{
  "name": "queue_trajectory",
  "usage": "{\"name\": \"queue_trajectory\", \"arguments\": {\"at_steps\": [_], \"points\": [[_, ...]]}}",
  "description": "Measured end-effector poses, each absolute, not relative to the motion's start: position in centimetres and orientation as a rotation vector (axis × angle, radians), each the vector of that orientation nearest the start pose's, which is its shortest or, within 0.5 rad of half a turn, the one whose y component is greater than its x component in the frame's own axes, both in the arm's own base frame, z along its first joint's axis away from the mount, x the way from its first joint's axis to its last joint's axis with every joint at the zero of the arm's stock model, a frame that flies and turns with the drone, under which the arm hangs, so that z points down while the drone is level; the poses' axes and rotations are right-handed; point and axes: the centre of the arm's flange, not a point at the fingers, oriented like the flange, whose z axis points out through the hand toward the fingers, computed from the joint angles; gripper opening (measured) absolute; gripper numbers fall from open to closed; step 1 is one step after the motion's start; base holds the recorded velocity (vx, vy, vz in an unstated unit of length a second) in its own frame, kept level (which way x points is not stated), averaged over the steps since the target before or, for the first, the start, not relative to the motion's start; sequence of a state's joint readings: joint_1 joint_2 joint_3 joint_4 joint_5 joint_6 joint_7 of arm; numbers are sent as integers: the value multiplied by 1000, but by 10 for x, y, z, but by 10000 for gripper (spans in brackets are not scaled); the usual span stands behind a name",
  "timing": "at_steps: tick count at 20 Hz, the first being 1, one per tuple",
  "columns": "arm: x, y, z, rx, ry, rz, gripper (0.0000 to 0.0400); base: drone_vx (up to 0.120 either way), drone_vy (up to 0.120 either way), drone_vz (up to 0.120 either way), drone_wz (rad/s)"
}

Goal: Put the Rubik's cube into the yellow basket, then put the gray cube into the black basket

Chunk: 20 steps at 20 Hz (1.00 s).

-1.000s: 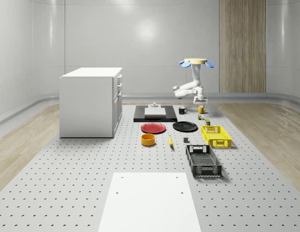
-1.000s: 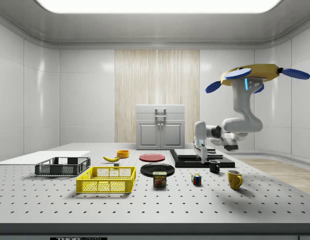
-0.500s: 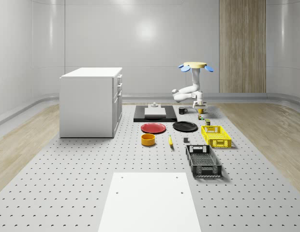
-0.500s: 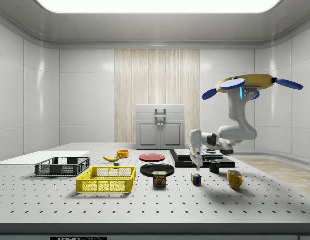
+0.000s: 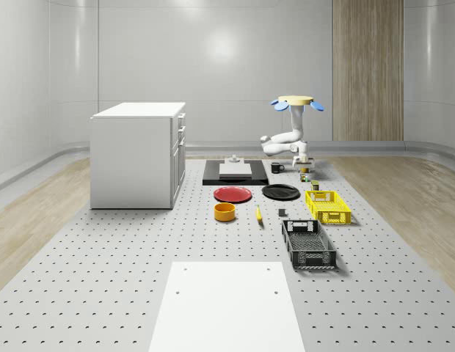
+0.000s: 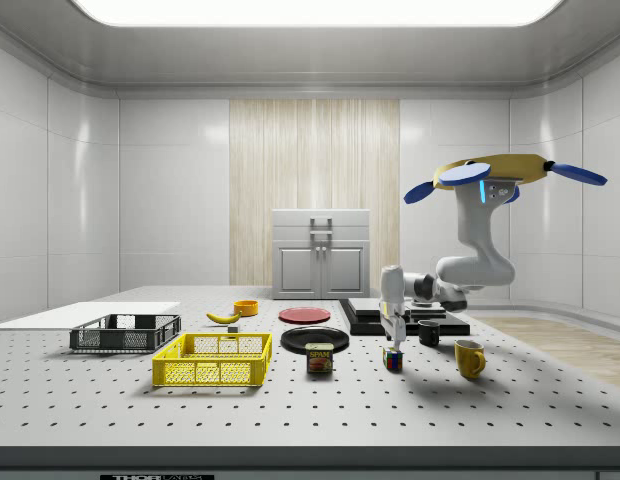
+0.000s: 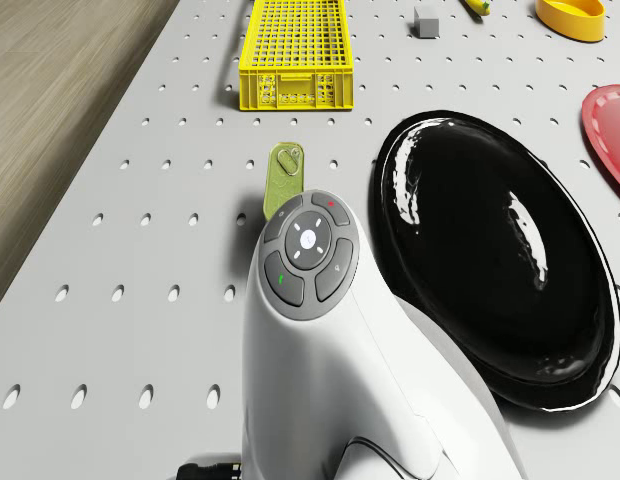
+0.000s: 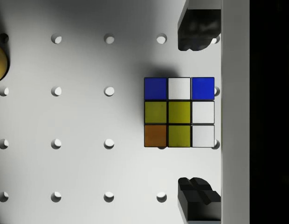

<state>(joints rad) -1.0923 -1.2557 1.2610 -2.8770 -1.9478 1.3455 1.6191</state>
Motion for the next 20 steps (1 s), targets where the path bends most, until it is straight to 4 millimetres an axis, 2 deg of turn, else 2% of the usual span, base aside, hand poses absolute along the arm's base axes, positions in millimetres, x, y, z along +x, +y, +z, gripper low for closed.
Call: {"name": "queue_trajectory", "arguments": {"at_steps": [5, 11, 20], "points": [[307, 0, 525, 1, -2, 785, 400, 0, 0, 0, 0], [307, 0, 538, 1, -2, 785, 400, 0, 0, 0, 0], [307, 0, 547, 0, -2, 785, 400, 0, 0, 0, 0]]}}
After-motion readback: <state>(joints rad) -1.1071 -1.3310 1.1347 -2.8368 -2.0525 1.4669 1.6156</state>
